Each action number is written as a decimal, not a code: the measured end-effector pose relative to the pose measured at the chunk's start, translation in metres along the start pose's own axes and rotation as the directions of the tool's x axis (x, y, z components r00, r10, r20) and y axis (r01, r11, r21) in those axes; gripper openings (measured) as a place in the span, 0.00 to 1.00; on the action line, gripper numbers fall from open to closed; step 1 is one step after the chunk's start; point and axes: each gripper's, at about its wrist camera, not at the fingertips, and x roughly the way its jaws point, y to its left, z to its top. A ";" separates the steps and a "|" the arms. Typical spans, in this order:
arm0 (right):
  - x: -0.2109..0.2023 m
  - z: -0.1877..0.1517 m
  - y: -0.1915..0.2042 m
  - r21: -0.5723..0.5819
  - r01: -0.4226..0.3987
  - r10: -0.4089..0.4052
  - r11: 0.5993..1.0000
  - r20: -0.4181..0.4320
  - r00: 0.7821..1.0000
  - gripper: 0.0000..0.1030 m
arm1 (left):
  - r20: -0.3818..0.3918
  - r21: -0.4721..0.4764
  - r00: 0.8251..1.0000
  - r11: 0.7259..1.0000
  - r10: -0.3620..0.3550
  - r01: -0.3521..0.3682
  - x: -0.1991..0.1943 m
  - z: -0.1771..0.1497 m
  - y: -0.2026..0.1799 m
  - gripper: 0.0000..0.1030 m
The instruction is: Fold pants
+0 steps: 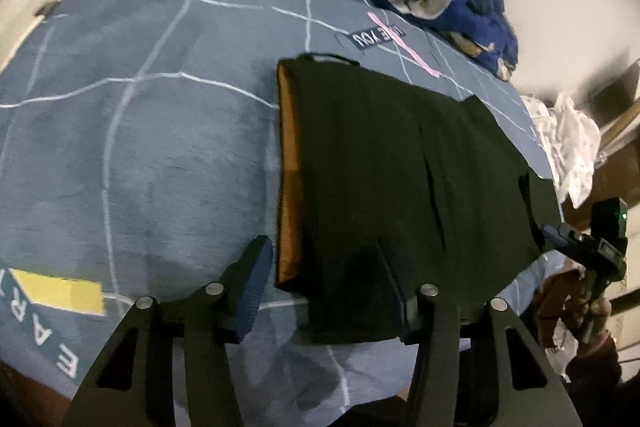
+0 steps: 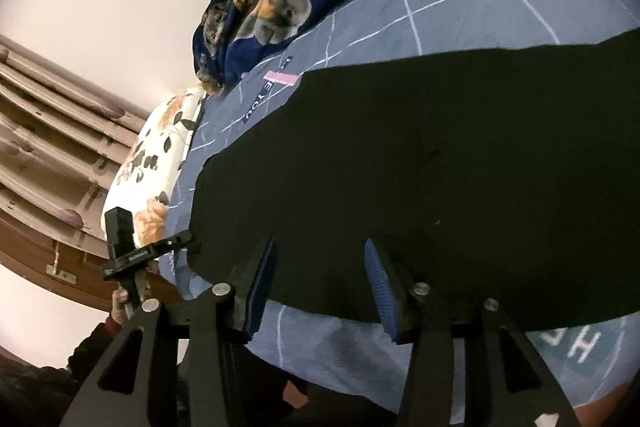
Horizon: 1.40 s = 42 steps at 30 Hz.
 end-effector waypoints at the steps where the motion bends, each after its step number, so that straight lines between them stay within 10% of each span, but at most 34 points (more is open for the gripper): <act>1: 0.003 -0.001 0.002 0.000 -0.002 0.002 1.000 -0.005 1.000 0.48 | -0.001 0.010 1.000 1.000 0.004 -0.004 0.001 0.001 -0.002 0.51; 19: 0.028 -0.015 0.009 0.049 -0.028 0.031 0.998 -0.056 0.998 0.64 | -0.019 0.115 0.999 0.993 0.029 -0.027 0.020 0.027 -0.015 0.50; 29: 0.031 -0.016 0.015 0.039 -0.038 0.040 0.999 -0.057 0.998 0.67 | 0.051 0.077 0.997 0.995 0.062 -0.065 0.002 0.032 -0.029 0.11; 42: 0.017 0.008 0.026 0.096 -0.341 0.339 0.935 0.031 0.940 0.72 | 0.044 0.156 0.947 0.938 -0.319 0.308 -0.026 0.044 -0.185 0.09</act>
